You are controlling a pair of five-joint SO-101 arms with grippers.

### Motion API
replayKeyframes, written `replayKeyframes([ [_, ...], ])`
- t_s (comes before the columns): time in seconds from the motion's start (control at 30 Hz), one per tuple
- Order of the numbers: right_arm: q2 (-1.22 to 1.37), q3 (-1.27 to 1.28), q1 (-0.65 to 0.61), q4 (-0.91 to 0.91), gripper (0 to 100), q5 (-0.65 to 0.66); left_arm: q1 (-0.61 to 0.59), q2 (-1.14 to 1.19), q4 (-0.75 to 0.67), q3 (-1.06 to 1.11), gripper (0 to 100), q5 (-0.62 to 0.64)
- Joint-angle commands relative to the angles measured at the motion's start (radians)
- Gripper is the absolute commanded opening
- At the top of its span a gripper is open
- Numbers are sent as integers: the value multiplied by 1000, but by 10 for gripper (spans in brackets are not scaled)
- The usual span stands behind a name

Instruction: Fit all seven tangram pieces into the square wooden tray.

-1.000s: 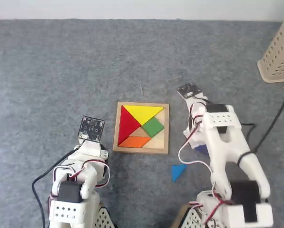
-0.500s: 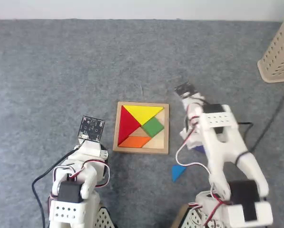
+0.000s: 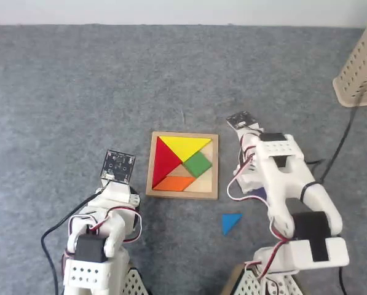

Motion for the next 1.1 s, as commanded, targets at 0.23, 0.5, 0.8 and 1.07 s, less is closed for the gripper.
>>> replayKeyframes([
  [0.23, -16, -83, 70, 22, 3, -17, -6, -21, 6, -19, 12, 8],
  [0.5, -117, -284, 44, 236, 6, -52, -6, -21, 6, -19, 12, 8],
  [0.8, -114, -404, -263, 265, 6, -334, -6, -21, 6, -19, 12, 8],
  [1.07, -4, -410, -421, 116, 6, -563, -6, -21, 6, -19, 12, 8],
])
